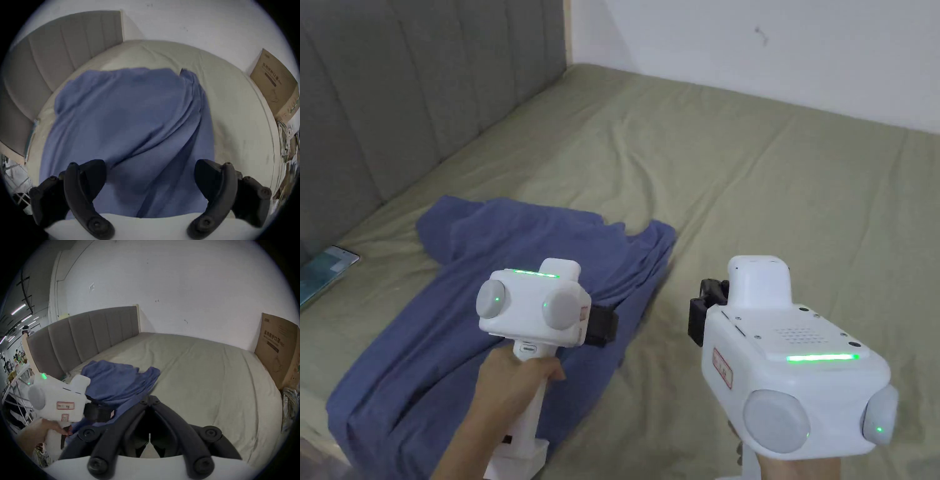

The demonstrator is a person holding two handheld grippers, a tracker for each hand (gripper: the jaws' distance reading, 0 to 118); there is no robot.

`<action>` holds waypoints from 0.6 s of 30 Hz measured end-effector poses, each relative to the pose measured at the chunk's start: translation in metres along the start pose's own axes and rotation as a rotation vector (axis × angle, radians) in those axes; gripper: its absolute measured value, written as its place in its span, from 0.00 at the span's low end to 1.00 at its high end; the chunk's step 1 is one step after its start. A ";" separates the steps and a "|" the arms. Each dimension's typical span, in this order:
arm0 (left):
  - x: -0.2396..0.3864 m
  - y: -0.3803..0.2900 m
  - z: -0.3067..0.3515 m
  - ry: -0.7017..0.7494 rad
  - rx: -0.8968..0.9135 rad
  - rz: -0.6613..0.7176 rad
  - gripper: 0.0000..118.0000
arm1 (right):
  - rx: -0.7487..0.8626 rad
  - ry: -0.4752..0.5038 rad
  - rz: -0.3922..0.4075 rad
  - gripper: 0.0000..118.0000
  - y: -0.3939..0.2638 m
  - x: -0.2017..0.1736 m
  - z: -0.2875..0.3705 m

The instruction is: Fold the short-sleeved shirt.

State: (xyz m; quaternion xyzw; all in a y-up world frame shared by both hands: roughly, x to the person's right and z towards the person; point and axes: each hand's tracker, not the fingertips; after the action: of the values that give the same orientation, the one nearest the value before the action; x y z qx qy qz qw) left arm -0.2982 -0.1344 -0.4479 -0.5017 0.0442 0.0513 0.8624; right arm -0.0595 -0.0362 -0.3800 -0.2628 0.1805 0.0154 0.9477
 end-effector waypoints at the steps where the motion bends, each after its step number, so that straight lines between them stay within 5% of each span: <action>1: 0.000 0.001 -0.011 -0.008 -0.045 0.003 0.94 | -0.011 0.001 -0.008 0.00 -0.002 0.001 -0.003; 5: 0.004 -0.003 -0.010 0.010 -0.035 0.002 0.84 | -0.045 0.008 -0.023 0.00 -0.008 0.008 -0.014; 11: -0.022 0.002 0.003 0.068 0.013 0.132 0.08 | -0.072 -0.010 0.029 0.00 -0.012 0.007 -0.018; 18: -0.027 0.005 0.029 0.012 -0.016 0.200 0.08 | -0.071 -0.014 0.020 0.00 -0.008 0.016 -0.003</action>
State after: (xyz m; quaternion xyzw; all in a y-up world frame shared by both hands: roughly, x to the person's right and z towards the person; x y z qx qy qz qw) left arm -0.3251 -0.1077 -0.4346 -0.5020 0.0989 0.1344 0.8486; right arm -0.0449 -0.0460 -0.3842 -0.2941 0.1761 0.0332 0.9388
